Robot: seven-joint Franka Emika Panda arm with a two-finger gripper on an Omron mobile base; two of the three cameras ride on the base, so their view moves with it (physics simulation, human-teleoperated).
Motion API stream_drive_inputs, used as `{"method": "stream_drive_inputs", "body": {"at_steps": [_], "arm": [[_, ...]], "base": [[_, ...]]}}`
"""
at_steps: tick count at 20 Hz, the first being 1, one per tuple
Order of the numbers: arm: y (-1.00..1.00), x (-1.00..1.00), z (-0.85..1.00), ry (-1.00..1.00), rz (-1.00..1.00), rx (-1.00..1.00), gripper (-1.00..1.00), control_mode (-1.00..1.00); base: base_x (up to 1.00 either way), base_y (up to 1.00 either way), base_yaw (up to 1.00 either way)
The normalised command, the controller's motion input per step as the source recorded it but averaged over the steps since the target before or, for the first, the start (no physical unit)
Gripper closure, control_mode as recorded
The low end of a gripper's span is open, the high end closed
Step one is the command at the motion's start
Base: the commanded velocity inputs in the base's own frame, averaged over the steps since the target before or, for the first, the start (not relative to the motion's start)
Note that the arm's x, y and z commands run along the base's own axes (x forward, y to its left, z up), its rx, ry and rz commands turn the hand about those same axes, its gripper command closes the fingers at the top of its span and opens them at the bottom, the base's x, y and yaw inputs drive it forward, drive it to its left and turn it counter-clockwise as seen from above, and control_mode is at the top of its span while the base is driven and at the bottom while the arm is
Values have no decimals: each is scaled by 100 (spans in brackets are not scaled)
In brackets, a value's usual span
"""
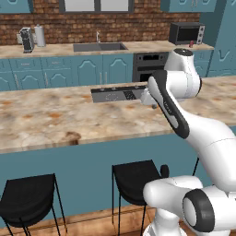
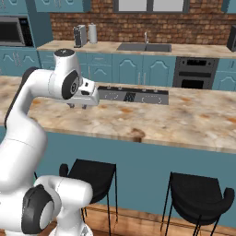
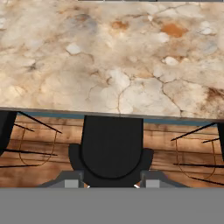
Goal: Four empty soda cans are scattered around the kitchen. Gather all the cans and cluster them next to the stove for recycling.
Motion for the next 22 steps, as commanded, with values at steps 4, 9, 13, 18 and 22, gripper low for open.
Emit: {"method": "stream_drive_inputs", "body": {"at_steps": [4,9,13,18,22], "arm": [[0,7,0,0,-1,0,-100,-100],[-7,-51,9,-7,-6,-2,-100,-100],[-86,-74,50,-1,-10,-1,-100,-100],[-100,-22,27,0,-8,0,-100,-100],[-94,0,13,3,0,-4,-100,-100]], "base": [[0,0,0],[0,0,0],[0,0,0],[0,0,0],[0,0,0]]}}
